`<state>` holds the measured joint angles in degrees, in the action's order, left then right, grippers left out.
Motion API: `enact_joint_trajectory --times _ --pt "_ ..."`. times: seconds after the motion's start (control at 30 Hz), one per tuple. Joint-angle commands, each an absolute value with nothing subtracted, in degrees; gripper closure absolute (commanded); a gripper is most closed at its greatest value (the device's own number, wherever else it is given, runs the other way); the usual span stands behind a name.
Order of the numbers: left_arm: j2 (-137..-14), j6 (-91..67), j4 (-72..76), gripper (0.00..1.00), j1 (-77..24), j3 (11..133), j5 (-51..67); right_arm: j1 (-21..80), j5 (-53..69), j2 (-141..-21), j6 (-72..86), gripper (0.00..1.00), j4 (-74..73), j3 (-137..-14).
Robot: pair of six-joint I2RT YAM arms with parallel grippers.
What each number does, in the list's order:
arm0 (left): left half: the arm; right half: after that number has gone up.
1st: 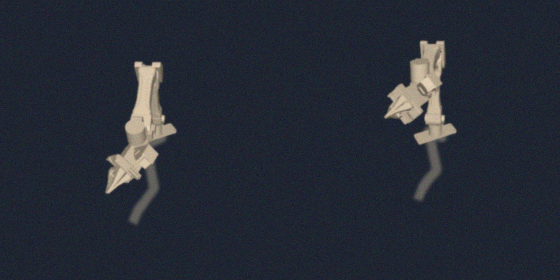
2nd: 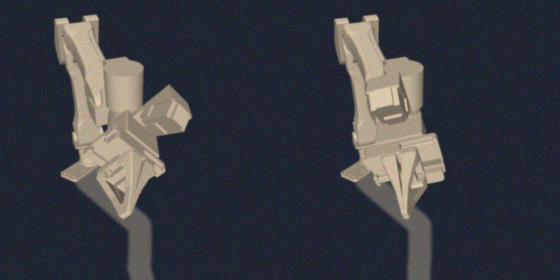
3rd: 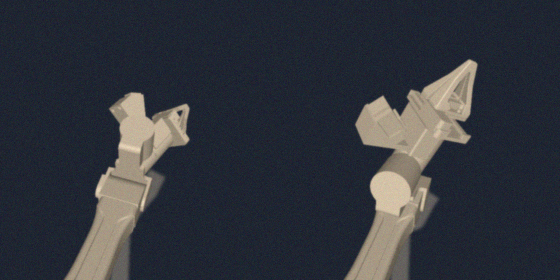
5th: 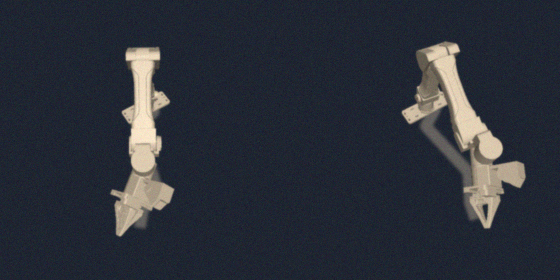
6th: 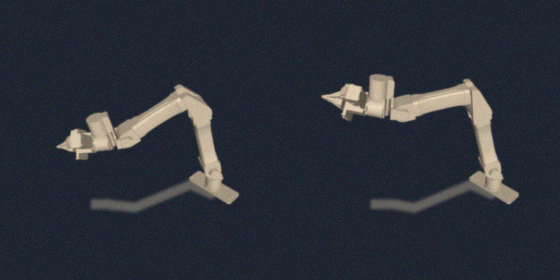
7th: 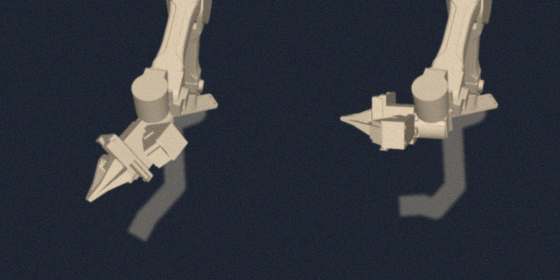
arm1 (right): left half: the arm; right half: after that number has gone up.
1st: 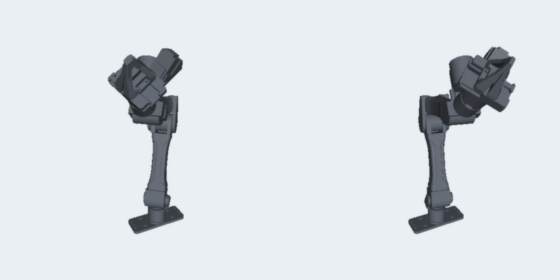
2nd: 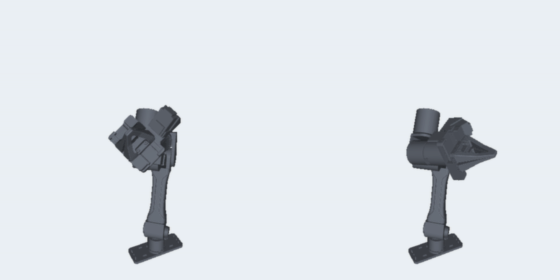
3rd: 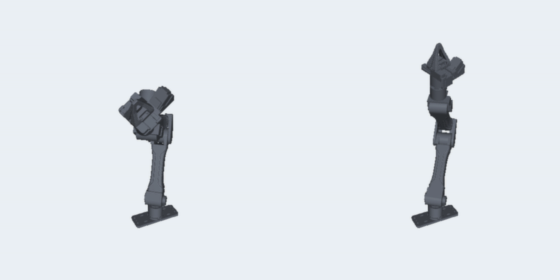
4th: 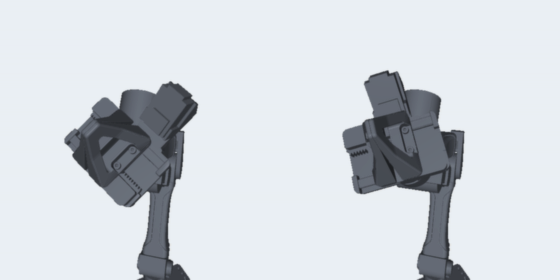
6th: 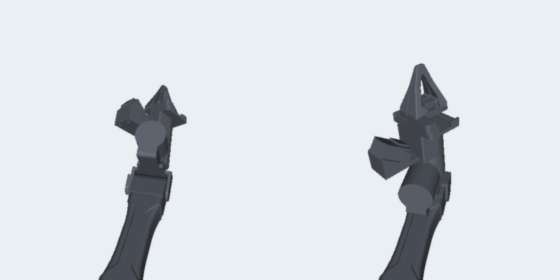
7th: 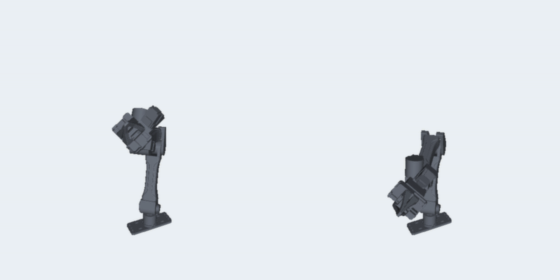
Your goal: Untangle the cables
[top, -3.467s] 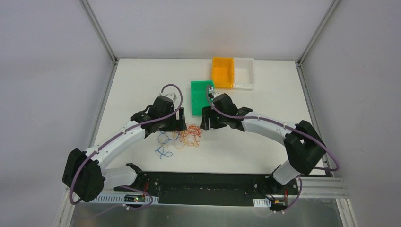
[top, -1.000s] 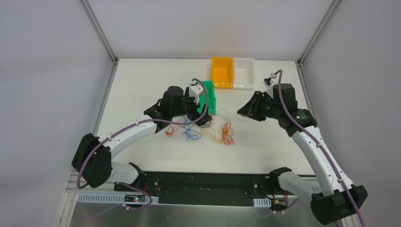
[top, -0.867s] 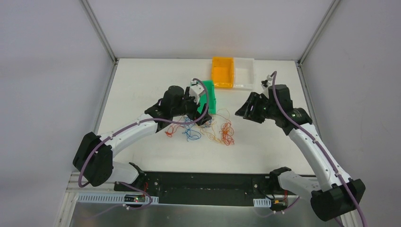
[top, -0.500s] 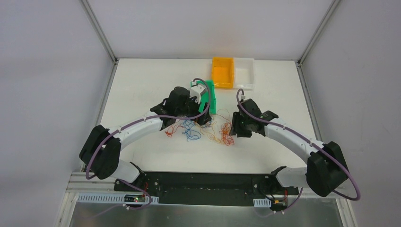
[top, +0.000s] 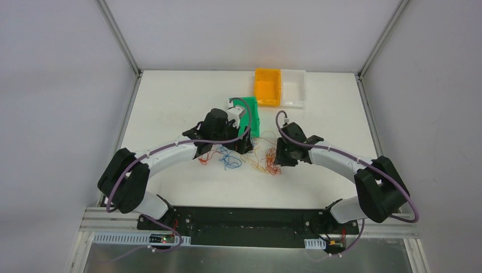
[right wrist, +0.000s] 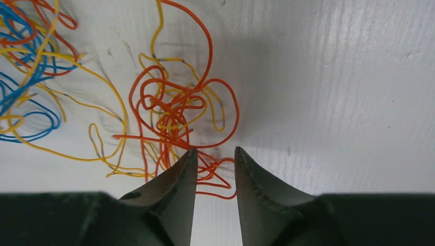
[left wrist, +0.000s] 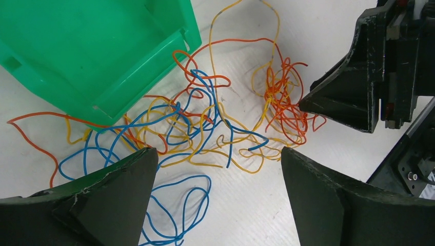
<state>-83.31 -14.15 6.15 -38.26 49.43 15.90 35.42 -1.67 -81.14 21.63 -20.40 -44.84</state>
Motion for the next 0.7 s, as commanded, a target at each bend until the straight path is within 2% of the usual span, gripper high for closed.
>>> enact_joint_trajectory --times 0.0,0.07,0.13,0.17,0.23,0.37,0.47,0.67 --pt "-86.8 -17.9 4.9 0.08 -38.4 51.9 16.8 36.0 -0.7 -83.0 22.9 0.69 -17.8 -43.4" --pt "-88.7 -19.0 4.3 0.1 -38.4 52.8 17.5 36.0 -0.6 -82.9 22.9 0.8 -17.9 -43.2" --pt "-90.4 -19.7 4.1 0.13 -38.4 53.3 17.8 36.0 -0.6 -81.9 23.0 0.96 -18.4 -43.2" --pt "-90.9 -20.0 3.8 0.16 -38.4 53.5 17.9 36.0 -0.8 -81.1 23.2 1.0 -18.9 -43.3" --pt "-91.5 -20.3 3.6 0.28 -38.4 53.6 18.6 35.9 -1.4 -78.9 23.1 1.0 -20.4 -43.9" --pt "-91.7 -21.5 3.6 0.63 -38.4 53.1 20.4 35.9 -3.9 -74.1 22.6 1.0 -24.7 -46.0" --pt "-91.4 -21.4 2.6 0.99 -38.3 52.9 22.2 35.8 -5.6 -71.0 22.3 1.0 -28.4 -48.5" --pt "-81.4 -22.5 -2.1 1.0 -35.7 45.9 17.2 34.0 -8.7 -64.5 21.8 1.0 -33.3 -52.1"
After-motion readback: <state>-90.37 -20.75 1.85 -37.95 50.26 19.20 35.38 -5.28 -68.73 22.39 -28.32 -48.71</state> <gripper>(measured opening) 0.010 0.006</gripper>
